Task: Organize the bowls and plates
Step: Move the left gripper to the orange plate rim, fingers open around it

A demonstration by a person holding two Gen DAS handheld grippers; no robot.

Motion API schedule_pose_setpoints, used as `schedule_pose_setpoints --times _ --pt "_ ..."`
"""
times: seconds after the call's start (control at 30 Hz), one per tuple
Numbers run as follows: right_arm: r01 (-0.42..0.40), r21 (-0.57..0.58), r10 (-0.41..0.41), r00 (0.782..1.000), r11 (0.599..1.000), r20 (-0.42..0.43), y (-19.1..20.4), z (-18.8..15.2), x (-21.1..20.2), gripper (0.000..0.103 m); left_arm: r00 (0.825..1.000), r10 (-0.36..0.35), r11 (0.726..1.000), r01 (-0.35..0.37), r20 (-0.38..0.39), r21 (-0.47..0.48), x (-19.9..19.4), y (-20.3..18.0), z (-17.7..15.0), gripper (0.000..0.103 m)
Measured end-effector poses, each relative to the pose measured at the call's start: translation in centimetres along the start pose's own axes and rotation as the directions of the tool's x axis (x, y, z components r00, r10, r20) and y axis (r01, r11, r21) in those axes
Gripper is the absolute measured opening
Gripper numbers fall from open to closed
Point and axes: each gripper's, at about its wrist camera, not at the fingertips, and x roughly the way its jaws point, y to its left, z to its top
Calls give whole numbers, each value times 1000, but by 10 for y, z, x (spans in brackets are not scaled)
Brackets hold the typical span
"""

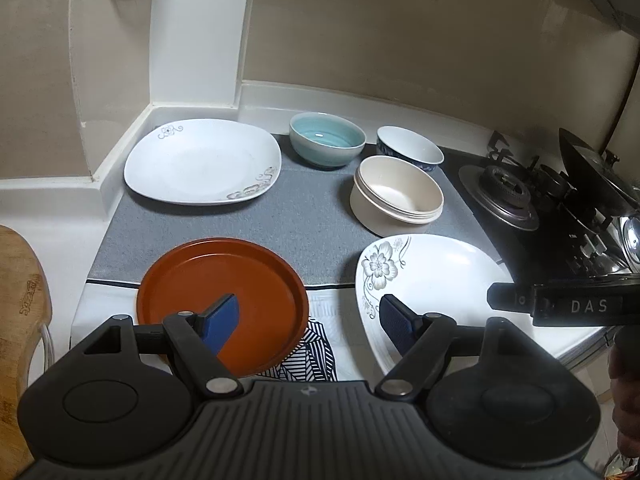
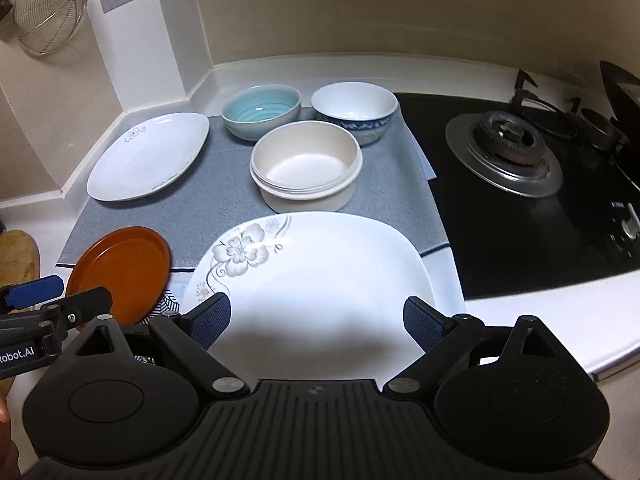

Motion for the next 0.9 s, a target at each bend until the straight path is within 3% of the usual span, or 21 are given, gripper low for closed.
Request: schedule_pose_setpoints --times 0.5,0.67,0.73,0.9 --pt "-30 41 30 999 999 -10 -9 -3 2 82 1000 15 999 -14 -18 30 2 -6 -2 80" --pt "-53 33 53 998 998 -17 -7 -1 4 62 999 26 1000 -26 -25 16 3 -2 -2 72" --pt "-56 31 57 998 998 -14 -6 0 4 61 999 33 999 -33 -33 12 4 0 -2 67" --pt "-59 30 60 998 998 -14 -5 2 6 61 998 46 999 -46 -44 2 6 5 -3 66"
